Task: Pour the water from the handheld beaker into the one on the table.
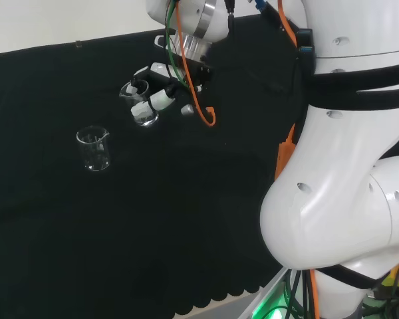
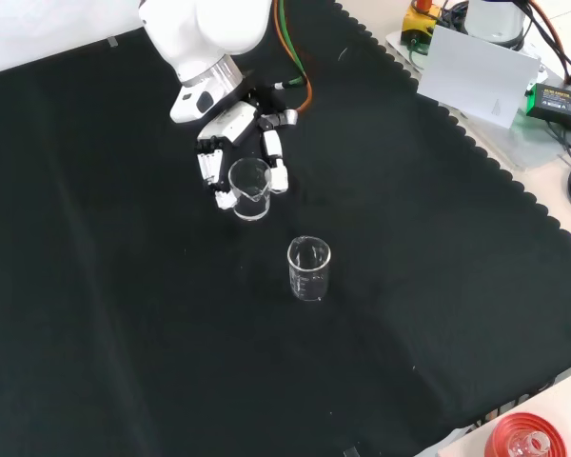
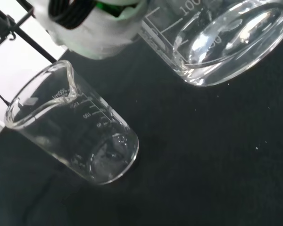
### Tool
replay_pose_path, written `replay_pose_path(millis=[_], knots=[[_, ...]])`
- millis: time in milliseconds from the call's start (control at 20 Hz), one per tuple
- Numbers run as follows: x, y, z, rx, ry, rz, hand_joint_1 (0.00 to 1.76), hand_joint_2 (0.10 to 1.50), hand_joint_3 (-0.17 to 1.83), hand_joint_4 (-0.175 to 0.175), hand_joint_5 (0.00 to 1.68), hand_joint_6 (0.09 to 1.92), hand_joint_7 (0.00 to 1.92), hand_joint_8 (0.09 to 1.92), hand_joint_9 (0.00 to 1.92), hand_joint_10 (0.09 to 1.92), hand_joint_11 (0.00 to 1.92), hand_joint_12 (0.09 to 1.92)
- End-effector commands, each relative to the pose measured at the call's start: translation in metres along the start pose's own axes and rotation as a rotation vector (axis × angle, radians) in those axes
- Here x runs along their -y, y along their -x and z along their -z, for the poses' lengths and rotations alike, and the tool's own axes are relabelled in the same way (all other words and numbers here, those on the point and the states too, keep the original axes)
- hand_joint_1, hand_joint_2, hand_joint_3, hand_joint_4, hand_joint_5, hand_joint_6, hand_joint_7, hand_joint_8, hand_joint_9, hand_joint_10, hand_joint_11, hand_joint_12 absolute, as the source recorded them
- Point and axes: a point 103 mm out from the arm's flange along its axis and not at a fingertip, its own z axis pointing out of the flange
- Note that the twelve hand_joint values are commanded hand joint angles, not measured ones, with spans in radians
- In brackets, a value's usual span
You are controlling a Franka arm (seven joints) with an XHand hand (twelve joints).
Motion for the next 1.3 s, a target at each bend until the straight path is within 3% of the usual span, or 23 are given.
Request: replay_pose_path(millis=[50, 400, 1300], knots=[[0.01, -0.011, 0.003, 0.1, -0.063, -0.013, 1.3, 1.08, -0.17, -0.115, 1.11, 0.77, 1.36, 0.55, 1.26, 0.92, 1.05, 0.87], [0.016, -0.035, 0.006, 0.233, -0.112, -0.031, 1.3, 1.08, -0.17, -0.126, 1.1, 0.77, 1.36, 0.57, 1.27, 0.93, 1.06, 0.88], [0.004, -0.071, -0.005, 0.399, -0.245, -0.069, 1.3, 1.09, -0.17, -0.168, 1.07, 0.81, 1.35, 0.61, 1.3, 0.95, 1.08, 0.88]])
